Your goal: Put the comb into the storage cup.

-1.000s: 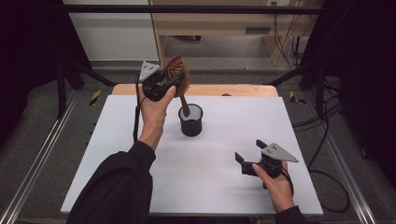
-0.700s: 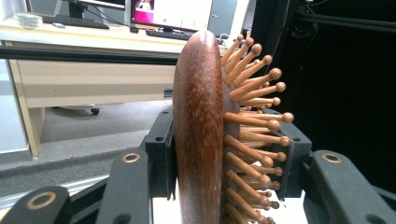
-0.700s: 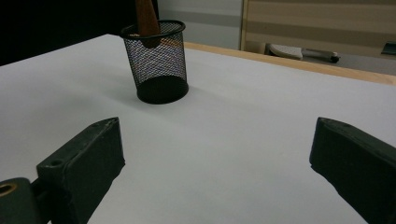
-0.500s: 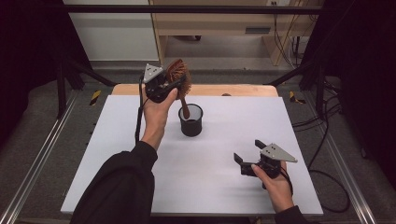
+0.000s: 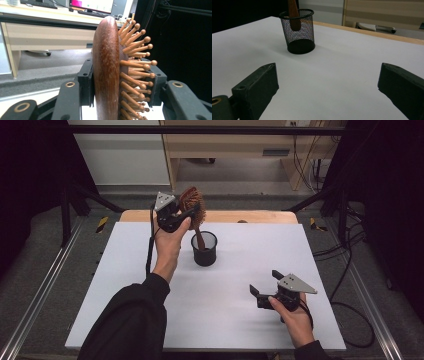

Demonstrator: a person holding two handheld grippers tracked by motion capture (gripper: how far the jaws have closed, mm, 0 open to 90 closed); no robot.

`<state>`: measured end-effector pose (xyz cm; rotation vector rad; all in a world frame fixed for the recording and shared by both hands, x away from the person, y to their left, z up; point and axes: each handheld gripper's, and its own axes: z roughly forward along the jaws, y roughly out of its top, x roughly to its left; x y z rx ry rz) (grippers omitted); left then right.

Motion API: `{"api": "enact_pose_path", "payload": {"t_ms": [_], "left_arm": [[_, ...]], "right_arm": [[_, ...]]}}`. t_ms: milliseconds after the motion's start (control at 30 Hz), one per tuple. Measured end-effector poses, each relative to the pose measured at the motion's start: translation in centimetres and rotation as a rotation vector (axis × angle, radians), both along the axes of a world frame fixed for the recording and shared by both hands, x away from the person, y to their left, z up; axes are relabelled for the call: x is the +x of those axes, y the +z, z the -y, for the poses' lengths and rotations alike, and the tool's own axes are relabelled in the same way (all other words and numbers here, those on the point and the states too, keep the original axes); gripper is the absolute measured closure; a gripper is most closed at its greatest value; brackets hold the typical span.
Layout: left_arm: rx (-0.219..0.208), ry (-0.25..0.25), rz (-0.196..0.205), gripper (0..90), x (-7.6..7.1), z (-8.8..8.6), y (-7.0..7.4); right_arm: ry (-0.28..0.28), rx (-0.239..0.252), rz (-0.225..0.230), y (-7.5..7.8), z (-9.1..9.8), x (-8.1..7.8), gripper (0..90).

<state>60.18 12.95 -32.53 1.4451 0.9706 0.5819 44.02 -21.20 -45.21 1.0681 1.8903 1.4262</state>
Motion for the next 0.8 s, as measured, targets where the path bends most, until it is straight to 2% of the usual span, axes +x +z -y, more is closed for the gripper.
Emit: {"api": "enact_pose_path", "payload": {"t_ms": [100,167,533,800], "left_arm": [[-0.022,-0.012,-0.008,51.7,0.1,0.2,-0.2],[-0.011,-0.011,-0.009,51.7,0.0,0.4,-0.3],[-0.024,-0.030,-0.031,51.6,0.1,1.0,-1.1],[-0.012,-0.029,-0.046,51.6,0.3,1.4,-1.7]], "right_arm": [[0.001,0.000,0.001,0.0,0.0,0.0,3.5],[0.002,-0.005,0.002,0.0,-0.1,0.0,3.5],[0.012,-0.008,-0.007,0.0,-0.3,0.0,3.7],[0.022,-0.007,-0.008,0.0,-0.3,0.0,3.7]]}}
